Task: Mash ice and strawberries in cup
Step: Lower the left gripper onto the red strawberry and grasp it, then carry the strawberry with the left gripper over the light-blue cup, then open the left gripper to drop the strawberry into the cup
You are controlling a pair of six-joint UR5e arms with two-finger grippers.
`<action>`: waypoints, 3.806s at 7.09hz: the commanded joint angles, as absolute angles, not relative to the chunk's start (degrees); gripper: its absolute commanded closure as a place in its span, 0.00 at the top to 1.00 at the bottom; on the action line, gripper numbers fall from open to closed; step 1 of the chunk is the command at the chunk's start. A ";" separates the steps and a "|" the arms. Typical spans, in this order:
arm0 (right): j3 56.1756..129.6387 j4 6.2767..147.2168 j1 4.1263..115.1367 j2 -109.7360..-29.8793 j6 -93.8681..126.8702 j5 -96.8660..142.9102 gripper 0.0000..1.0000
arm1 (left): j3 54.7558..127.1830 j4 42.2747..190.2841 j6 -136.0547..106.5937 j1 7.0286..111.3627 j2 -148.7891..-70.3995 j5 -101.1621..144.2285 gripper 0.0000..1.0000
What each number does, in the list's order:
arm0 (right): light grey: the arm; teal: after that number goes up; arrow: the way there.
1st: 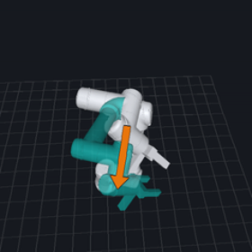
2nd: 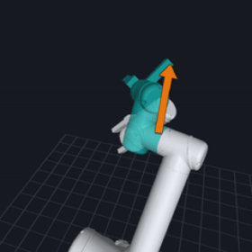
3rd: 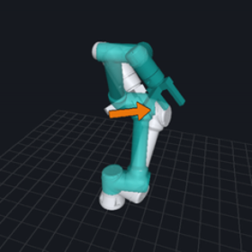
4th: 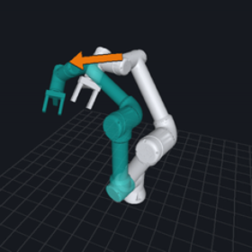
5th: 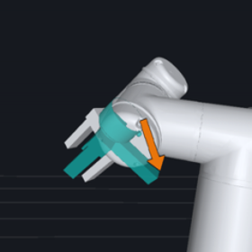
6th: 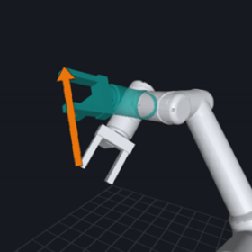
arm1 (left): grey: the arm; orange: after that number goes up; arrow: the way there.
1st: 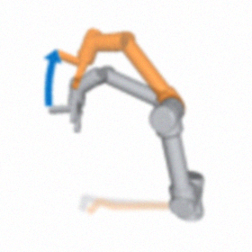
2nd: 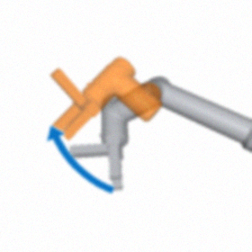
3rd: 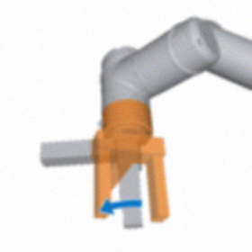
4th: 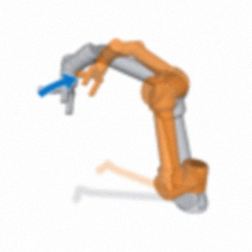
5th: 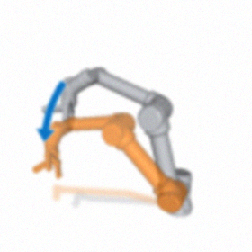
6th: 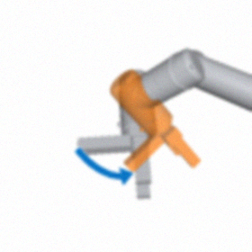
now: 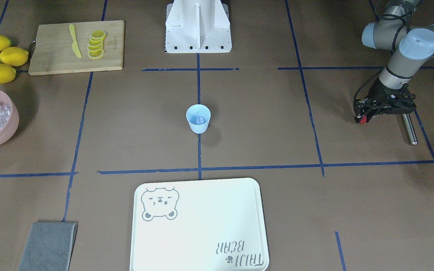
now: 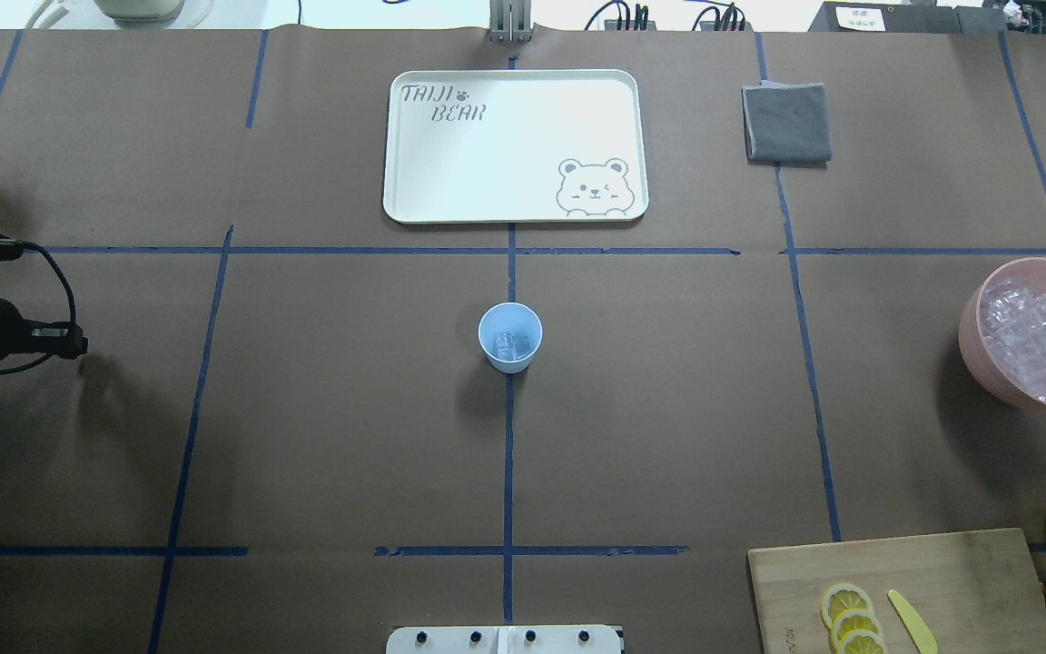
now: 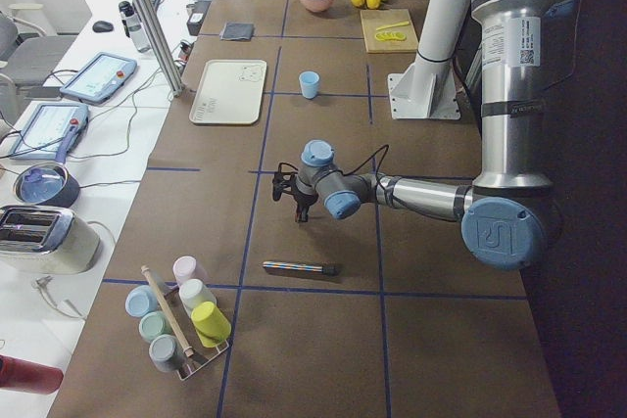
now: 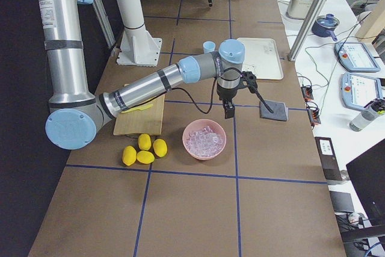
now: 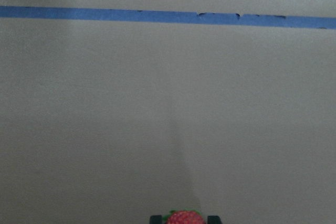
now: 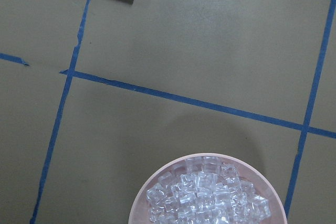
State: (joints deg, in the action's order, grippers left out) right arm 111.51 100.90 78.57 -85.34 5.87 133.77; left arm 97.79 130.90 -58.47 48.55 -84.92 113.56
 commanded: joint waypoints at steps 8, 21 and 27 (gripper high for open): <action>101.46 100.81 91.02 -89.73 -14.02 138.40 0.99 | 106.38 85.43 -81.27 40.96 -127.22 116.28 0.00; 92.02 81.83 94.57 -95.89 -9.84 139.22 0.99 | 90.70 92.46 -89.56 30.32 -138.78 108.28 0.29; 92.11 81.74 94.57 -95.80 -9.76 139.39 0.99 | 91.14 93.87 -89.47 29.36 -138.34 104.50 1.00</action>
